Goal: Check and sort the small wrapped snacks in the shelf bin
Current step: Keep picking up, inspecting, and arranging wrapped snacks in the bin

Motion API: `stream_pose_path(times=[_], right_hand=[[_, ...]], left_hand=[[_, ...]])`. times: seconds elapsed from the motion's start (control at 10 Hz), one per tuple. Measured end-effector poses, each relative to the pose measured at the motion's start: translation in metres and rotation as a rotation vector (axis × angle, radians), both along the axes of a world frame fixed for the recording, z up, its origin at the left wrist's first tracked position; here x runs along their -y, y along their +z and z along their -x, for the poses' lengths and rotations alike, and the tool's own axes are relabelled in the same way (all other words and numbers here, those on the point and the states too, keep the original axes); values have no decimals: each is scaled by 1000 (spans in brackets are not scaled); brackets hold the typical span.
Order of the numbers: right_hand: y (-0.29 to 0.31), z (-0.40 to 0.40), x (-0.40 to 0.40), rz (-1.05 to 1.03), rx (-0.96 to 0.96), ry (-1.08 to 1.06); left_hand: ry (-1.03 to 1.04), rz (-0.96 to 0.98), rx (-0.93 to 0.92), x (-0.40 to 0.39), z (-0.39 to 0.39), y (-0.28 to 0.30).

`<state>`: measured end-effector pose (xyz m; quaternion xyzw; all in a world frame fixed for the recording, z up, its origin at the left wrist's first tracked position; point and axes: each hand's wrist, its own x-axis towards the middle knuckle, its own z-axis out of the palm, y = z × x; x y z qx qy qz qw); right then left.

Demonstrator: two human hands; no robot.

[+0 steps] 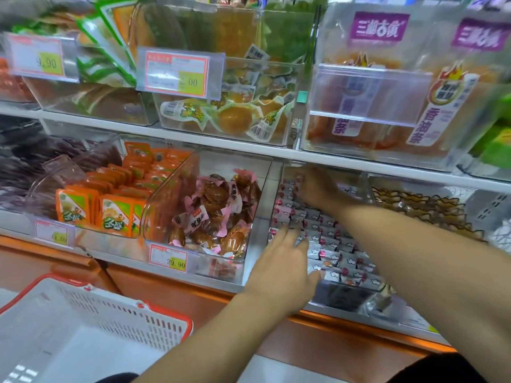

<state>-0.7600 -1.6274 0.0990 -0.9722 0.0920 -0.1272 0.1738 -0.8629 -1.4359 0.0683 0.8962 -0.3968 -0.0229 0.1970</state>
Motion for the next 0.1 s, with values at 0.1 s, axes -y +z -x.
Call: stream_pose_path(times=[0.1], right_hand=[[11, 38, -10, -135, 62, -101]], left_hand=[[6, 34, -15, -2, -1, 4]])
